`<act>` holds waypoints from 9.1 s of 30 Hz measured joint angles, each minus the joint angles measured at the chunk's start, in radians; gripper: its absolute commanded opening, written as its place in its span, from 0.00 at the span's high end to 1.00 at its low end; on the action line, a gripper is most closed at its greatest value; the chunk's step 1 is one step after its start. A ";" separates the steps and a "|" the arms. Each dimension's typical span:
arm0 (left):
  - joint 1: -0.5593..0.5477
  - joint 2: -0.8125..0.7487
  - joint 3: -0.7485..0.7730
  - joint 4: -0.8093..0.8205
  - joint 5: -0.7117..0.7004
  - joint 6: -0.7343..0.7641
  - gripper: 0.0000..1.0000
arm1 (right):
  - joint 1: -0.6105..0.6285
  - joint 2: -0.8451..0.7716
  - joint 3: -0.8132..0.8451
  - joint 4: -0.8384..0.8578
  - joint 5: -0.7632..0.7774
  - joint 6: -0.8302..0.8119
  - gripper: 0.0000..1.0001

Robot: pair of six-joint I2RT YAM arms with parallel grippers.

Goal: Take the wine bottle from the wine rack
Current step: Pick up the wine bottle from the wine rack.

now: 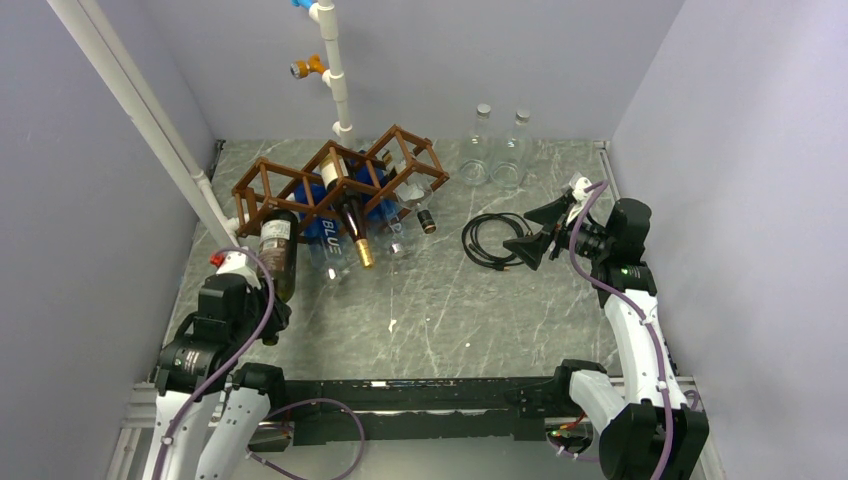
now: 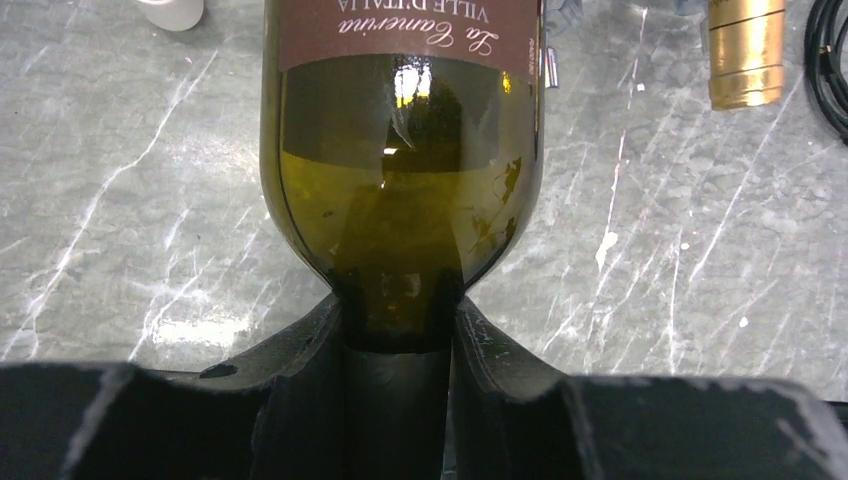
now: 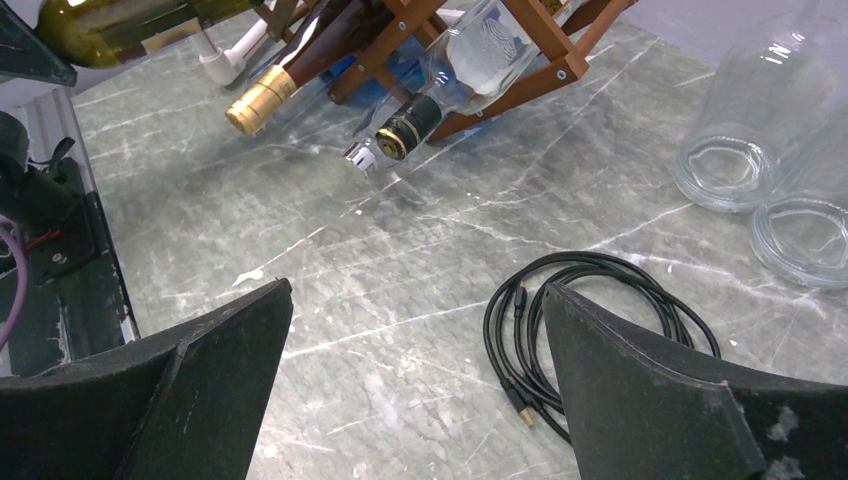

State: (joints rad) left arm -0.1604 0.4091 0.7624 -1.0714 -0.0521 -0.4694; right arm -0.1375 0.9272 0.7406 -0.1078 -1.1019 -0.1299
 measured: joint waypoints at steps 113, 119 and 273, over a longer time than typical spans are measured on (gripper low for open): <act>-0.673 0.766 0.259 0.575 0.474 -0.148 1.00 | -0.060 0.023 0.186 -1.179 -0.283 -1.513 0.00; -0.688 0.782 0.237 0.607 0.475 -0.186 1.00 | -0.018 0.033 0.231 -1.216 -0.252 -1.571 0.00; -0.736 0.887 -0.277 2.048 0.352 0.322 0.07 | -0.048 0.141 0.025 -0.784 -0.139 -1.081 1.00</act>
State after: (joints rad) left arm -0.8963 1.2957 0.4850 0.9768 0.3004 -0.1478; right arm -0.1856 1.0683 0.7658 -0.8917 -1.2407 -1.2114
